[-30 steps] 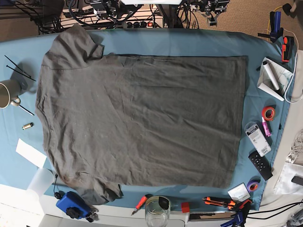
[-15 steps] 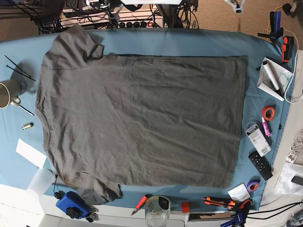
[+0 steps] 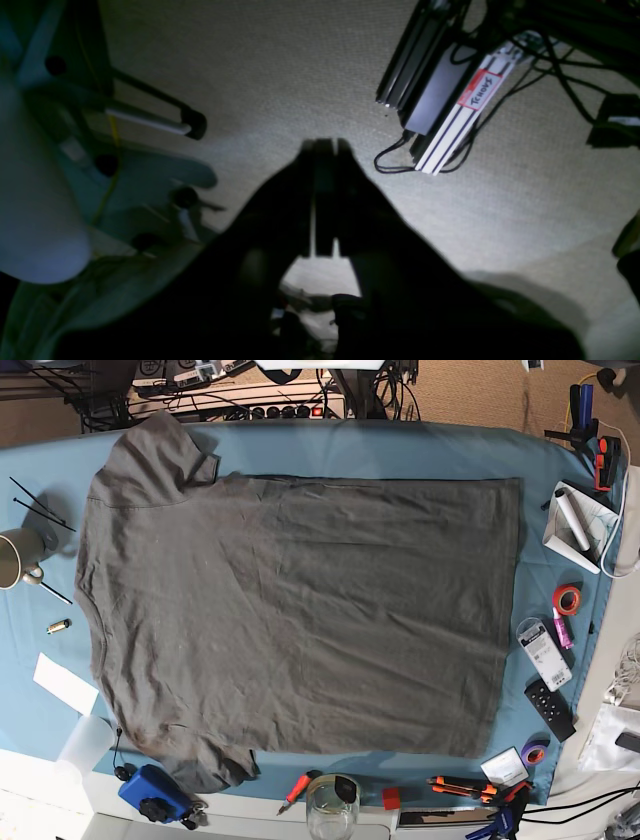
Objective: Fold the T-shirt properly
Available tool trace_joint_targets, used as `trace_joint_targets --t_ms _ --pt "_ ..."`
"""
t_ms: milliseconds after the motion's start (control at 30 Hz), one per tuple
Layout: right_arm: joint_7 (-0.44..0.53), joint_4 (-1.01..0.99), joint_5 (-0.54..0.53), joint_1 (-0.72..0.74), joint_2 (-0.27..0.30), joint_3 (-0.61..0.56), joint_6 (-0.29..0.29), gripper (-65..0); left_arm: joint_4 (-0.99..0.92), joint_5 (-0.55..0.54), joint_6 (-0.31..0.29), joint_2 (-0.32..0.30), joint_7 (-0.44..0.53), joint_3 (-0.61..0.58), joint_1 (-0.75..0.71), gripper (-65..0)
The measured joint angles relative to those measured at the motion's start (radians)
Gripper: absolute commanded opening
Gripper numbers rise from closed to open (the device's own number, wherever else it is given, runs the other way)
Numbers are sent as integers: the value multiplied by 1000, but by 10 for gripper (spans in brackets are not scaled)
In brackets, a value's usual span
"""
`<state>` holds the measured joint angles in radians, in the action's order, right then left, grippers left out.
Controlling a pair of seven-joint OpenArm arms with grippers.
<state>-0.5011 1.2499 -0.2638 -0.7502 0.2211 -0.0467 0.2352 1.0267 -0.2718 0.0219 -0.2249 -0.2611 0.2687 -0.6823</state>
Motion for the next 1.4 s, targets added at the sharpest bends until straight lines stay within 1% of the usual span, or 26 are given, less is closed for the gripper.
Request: trace_joint_targets --t_ms 100,167,233,333,433,533,567,600,667,700,767,900,1000,1033,1133,1267,1300,1333,1367,1400 --pt "-54 114 -77 -78 0 84 0 -650 117 -1 0 -2 -28 0 -74 -650" --pt "-83 190 -126 -124 0 140 26 -650 195 -1 -23 -3 -30 0 -122 -650" --pt "-115 264 -168 -169 0 192 52 -650 271 -2 -33 -3 -31 0 -167 -650" --pt "-158 366 -235 -241 0 275 64 -650 375 -4 -34 -3 -32 0 -224 -650" --pt "-244 470 -345 -299 0 362 83 -650 454 -3 -34 -5 -43 1 -258 -650" --pt "-346 580 -459 -339 -17 459 131 -650 510 -2 -34 -5 -52 0 -273 -650" --pt "-380 618 -497 -349 -32 500 149 -650 526 -2 -34 -5 -70 1 -276 -650" --pt "-404 653 -534 -359 -49 541 154 -650 542 -3 -34 -5 -98 1 -278 -650" --pt "-481 722 -613 -372 -79 628 192 -650 569 -2 -34 -5 -163 0 -281 -650" --pt "-496 753 -653 -375 -90 669 207 -650 583 -2 -34 -5 -190 0 -282 -650" --pt "-502 805 -705 -377 -90 745 229 -650 610 -3 -34 -6 -234 1 -283 -650" --pt "-502 871 -761 -377 -88 888 237 -650 680 -4 -33 -5 -313 0 -282 -650" --pt "-506 899 -784 -374 -88 946 237 -650 748 -4 -32 -6 -345 1 -284 -650" --pt "-506 901 -781 -369 -88 956 237 -650 773 -3 -29 -6 -349 1 -284 -650" --pt "-505 902 -712 -360 -88 960 237 -650 846 -5 -33 -5 -366 0 -284 -650" --pt "-520 902 -698 -360 -89 960 238 -650 913 -3 -33 -6 -386 1 -284 -650" --pt "-520 902 -675 -360 -89 960 238 -650 929 -3 -33 -6 -387 1 -284 -650" --pt "-523 902 -674 -360 -89 960 237 -650 943 -3 -33 -6 -387 1 -284 -650" --pt "-524 902 -672 -361 -89 960 237 -635 957 -3 -33 -6 -389 1 -284 -650" --pt "-523 902 -672 -360 -88 960 238 -588 971 -3 -33 -5 -394 0 -284 -650"
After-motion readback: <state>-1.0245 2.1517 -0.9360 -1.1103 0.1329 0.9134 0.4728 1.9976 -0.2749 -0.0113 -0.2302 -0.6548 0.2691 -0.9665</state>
